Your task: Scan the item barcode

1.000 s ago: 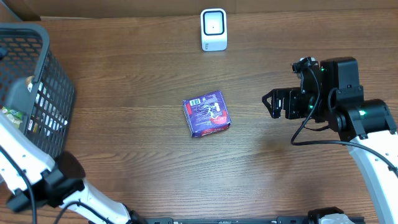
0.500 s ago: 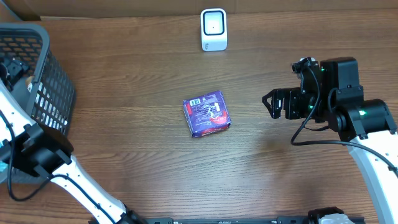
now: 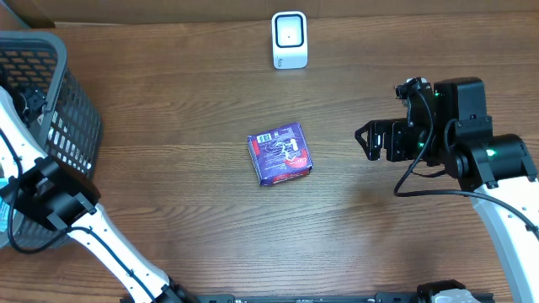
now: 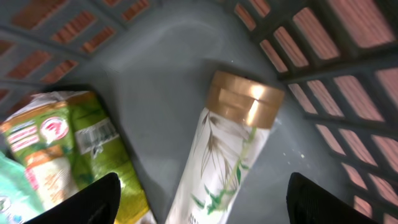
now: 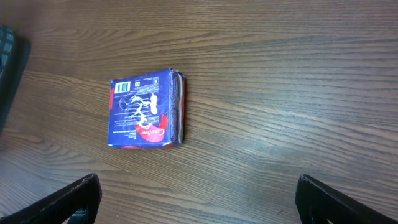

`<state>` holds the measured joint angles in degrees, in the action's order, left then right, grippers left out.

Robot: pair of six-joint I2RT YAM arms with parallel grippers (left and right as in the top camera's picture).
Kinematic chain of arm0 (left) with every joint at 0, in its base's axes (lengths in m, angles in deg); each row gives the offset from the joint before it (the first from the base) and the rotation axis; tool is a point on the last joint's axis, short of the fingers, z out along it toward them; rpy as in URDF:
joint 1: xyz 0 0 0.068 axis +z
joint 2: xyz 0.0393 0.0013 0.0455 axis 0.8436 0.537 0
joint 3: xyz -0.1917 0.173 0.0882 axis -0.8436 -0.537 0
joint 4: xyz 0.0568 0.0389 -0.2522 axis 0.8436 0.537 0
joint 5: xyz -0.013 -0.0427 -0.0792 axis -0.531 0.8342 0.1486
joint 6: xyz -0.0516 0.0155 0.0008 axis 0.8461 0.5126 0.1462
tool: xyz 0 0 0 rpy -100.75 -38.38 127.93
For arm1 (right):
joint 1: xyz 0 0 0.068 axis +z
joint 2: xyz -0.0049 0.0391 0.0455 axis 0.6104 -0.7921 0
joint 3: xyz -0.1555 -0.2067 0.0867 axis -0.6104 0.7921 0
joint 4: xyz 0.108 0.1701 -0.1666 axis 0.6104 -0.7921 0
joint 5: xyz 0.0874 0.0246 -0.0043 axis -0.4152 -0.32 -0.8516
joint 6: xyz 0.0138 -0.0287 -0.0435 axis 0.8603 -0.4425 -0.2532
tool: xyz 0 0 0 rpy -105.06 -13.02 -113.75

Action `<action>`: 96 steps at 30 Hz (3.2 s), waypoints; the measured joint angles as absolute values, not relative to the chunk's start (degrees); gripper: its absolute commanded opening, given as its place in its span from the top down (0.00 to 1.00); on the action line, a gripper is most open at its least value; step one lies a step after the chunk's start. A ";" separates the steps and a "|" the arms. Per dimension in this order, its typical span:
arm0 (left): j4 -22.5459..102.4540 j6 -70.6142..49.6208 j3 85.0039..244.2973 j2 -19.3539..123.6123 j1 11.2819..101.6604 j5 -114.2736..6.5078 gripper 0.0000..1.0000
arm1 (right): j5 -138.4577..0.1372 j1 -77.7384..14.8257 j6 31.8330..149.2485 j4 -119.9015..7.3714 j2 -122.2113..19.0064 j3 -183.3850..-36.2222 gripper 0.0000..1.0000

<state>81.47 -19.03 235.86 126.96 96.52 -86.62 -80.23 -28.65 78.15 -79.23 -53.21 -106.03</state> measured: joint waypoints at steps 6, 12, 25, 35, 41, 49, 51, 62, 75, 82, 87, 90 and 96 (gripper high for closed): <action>80.90 -19.75 235.86 130.78 96.52 -86.47 0.36 | -80.21 -28.65 78.15 -79.25 -53.21 -106.03 0.00; 81.38 -19.93 235.84 132.16 96.15 -86.23 0.96 | -80.23 -28.65 78.17 -79.23 -53.21 -106.03 0.00; 84.97 -18.77 237.63 132.25 96.26 -86.32 0.96 | -80.23 -28.65 78.17 -79.27 -53.21 -106.03 0.00; 88.77 -14.16 241.17 128.60 96.57 -87.56 0.96 | -80.23 -28.65 78.15 -79.23 -53.21 -106.03 0.00; 91.09 -12.50 242.51 123.63 96.57 -87.76 0.96 | -80.23 -28.65 78.15 -79.27 -53.21 -106.03 0.00; 95.07 -11.67 242.68 123.00 96.57 -87.76 0.96 | -80.23 -28.65 78.13 -79.66 -53.21 -106.03 0.00; 95.42 -11.60 242.68 123.00 96.57 -87.76 0.96 | -80.23 -28.65 78.15 -79.68 -53.21 -106.03 0.00; 95.81 -11.05 242.68 123.00 96.57 -87.76 0.96 | -80.23 -28.65 78.15 -79.66 -53.21 -106.03 0.00; 96.07 -11.05 242.70 119.42 96.57 -87.78 0.96 | -80.21 -28.65 78.17 -79.66 -53.21 -106.03 0.00; 97.75 -11.05 242.79 119.59 96.57 -87.78 0.96 | -80.21 -28.65 78.15 -79.66 -53.21 -106.03 0.00; 97.82 -11.08 242.79 121.95 96.57 -87.76 0.68 | -80.23 -28.65 78.15 -79.66 -53.21 -106.03 0.00; 97.91 -11.08 242.79 124.05 96.57 -87.78 0.31 | -80.23 -28.65 78.15 -79.66 -53.21 -106.03 0.00; 97.91 -10.88 242.79 128.20 96.57 -87.78 0.29 | -80.23 -28.65 78.15 -79.66 -53.21 -106.03 0.00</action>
<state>97.91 -10.88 242.79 128.20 96.57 -87.78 -80.23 -28.65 78.15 -79.66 -53.21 -106.03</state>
